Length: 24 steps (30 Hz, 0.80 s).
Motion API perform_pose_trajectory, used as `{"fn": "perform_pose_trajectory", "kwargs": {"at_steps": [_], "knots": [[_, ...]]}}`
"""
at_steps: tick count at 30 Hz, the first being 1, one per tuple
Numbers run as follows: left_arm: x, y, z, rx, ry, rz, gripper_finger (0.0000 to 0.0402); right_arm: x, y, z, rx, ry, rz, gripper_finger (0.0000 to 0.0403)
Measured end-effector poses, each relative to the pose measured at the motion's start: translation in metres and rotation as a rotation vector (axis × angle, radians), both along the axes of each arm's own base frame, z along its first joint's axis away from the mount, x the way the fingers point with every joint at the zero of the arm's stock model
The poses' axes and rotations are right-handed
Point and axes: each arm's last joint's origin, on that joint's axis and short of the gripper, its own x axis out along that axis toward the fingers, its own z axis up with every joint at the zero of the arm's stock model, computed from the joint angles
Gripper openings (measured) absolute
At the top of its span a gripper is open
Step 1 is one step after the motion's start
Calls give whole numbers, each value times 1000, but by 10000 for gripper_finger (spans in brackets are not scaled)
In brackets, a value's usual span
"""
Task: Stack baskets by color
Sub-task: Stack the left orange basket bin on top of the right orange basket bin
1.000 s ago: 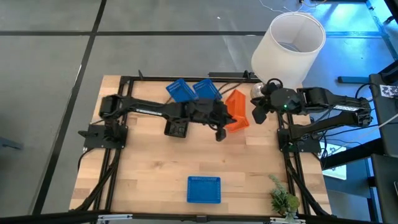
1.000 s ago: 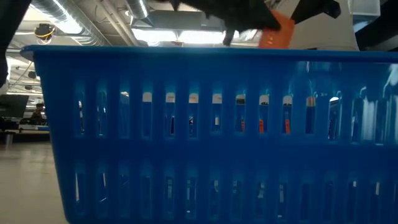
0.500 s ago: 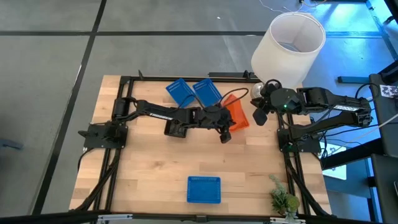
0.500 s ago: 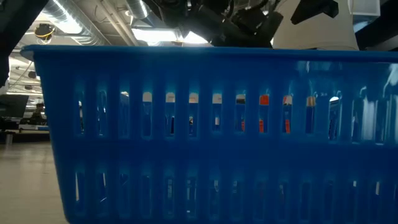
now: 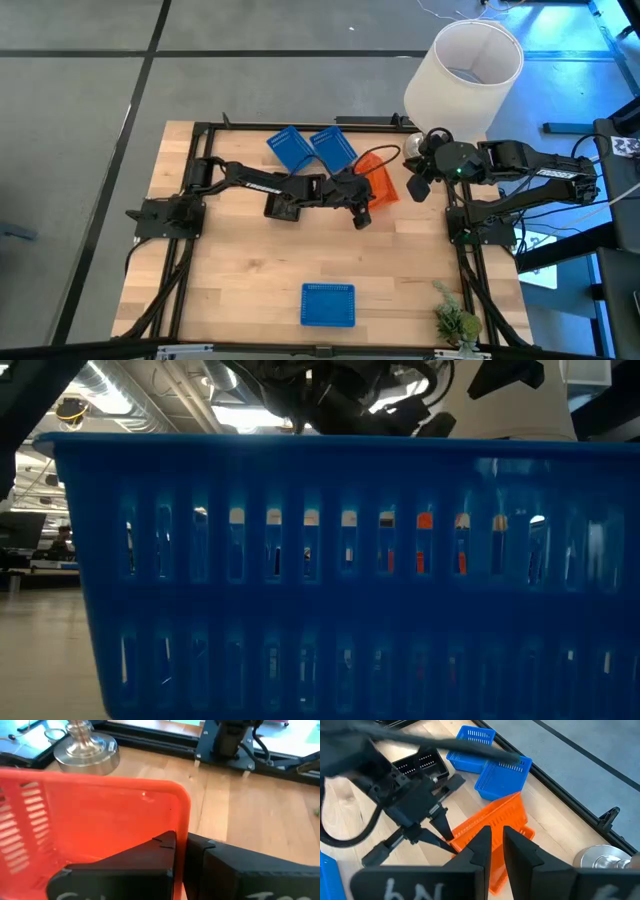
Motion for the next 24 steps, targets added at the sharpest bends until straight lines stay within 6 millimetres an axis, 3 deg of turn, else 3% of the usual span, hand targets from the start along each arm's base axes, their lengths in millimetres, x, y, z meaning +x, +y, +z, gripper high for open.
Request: {"fn": "perform_pose_trajectory", "kwargs": {"at_steps": [6,14,24], "knots": [[0,0,-10,-3,56,-2,0,0,0,0,0,0,-1,48],[-20,-1,8,-11,193,-8,0,0,0,0,0,0,0,48],[-20,13,23,-46,290,-2,0,0,0,0,-1,1,0,48]]}}
